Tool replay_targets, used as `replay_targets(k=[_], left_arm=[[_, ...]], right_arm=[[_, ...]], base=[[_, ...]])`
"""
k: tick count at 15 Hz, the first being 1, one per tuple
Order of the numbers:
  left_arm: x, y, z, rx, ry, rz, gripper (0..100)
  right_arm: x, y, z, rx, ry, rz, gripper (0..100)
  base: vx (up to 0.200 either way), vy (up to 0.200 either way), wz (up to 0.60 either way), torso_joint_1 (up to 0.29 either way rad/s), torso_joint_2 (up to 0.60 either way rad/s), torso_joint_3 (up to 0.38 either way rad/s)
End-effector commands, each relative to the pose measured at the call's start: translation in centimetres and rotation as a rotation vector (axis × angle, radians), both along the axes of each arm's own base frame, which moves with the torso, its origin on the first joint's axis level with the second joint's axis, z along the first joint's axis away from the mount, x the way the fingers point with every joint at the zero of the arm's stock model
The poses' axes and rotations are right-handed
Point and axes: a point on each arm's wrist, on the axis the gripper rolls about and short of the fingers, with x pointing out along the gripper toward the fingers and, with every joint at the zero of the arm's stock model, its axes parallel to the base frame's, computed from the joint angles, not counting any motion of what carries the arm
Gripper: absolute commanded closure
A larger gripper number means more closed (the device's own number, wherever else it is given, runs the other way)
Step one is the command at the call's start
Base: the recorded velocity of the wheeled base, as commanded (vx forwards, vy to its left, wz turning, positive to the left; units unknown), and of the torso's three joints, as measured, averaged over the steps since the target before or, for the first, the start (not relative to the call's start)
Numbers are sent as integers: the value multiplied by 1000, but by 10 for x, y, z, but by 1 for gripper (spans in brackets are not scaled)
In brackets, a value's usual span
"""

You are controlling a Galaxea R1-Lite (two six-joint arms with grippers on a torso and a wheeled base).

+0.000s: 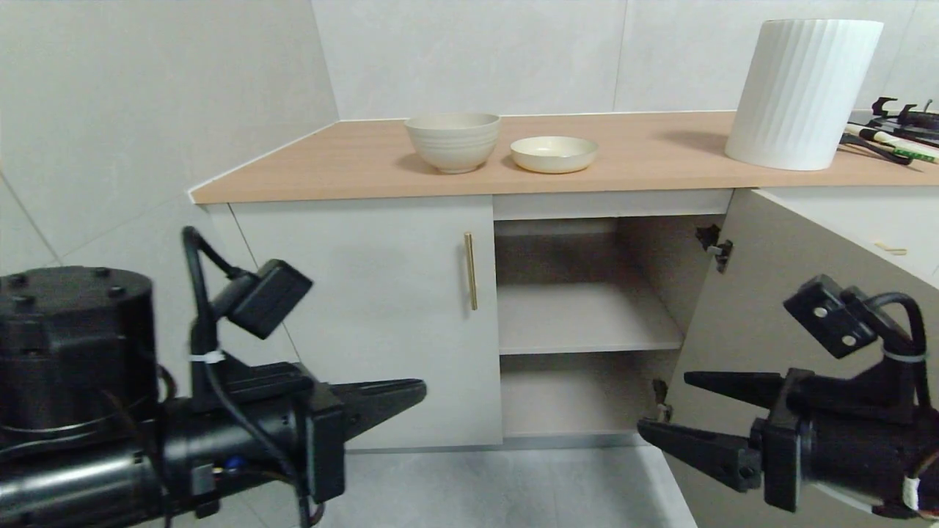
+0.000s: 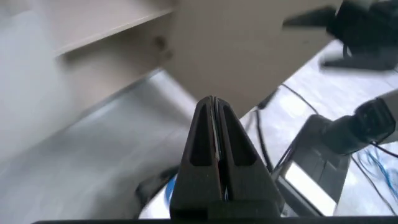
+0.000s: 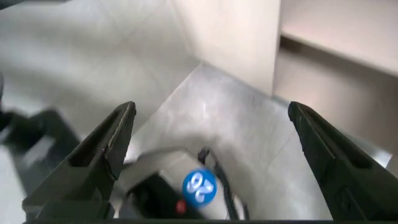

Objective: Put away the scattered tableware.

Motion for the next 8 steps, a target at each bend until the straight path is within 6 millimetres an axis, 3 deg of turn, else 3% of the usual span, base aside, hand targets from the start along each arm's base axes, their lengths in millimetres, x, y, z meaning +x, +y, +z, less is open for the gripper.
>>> replay_targets(k=[1,2,5,8], left_arm=[[-27,40,23,-41,-67,112,100],[-25,46,21,-34,-58,152,0],[-16,57,20,-35,-49,232,0],[5,59,24,-25,-44,273,0]], right_arm=[[39,22,-7,-32,43,-28,0],[47,26,-5,-28,38,-36,0],[67,30,8,24,28,-84,0],[66,26,19,114,76,-145,0]], base=[[0,0,0,0,0,0],[0,0,0,0,0,0],[0,0,0,0,0,0],[0,0,0,0,0,0]])
